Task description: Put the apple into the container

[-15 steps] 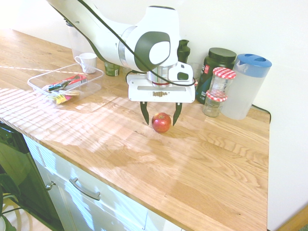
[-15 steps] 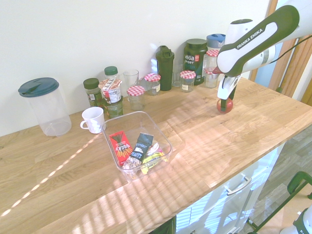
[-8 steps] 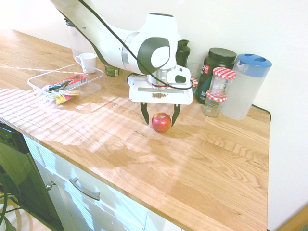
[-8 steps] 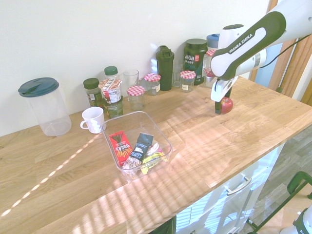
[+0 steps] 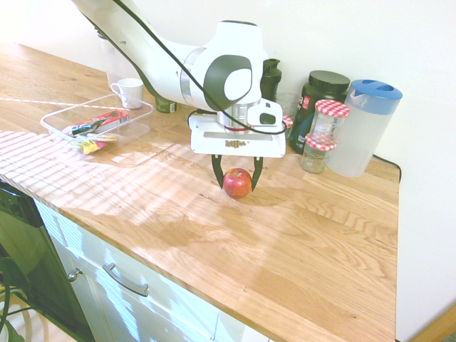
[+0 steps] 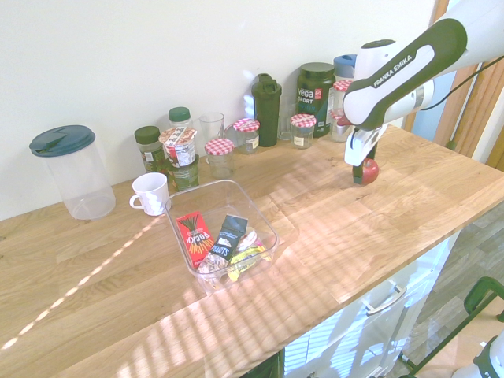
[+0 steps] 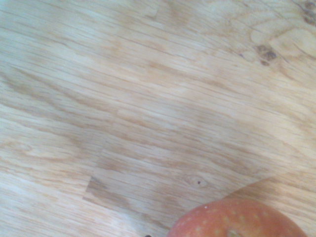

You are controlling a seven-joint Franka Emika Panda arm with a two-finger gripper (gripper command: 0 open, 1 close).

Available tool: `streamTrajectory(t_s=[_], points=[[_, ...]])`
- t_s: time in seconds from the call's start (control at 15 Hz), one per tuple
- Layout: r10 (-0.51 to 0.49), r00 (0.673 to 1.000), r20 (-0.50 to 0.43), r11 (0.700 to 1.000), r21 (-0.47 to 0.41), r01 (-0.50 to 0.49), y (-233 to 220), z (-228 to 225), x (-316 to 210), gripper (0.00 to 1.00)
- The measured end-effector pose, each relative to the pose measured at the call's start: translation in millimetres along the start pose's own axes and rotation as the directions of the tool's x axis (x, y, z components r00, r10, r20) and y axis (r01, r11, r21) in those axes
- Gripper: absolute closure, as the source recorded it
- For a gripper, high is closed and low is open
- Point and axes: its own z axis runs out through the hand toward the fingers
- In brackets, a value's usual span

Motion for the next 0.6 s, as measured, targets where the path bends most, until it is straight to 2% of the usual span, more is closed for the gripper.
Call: streamTrajectory(t_s=[0.13, 0.27, 0.47, 0.6], points=[[0.050, 0.998, 0.025, 0.999, 0.008, -0.051, 0.1, -18.7, 0.4, 1.00], [0.090, 0.995, 0.039, 0.995, 0.045, -0.092, -16.2, -76.8, 1.7, 1.00], [0.072, 0.997, -0.011, 0.991, 0.111, -0.070, -100.7, -157.6, -27.0, 1.00], [0.040, 0.998, -0.045, 0.990, 0.135, -0.033, -175.0, -177.8, -59.8, 1.00]])
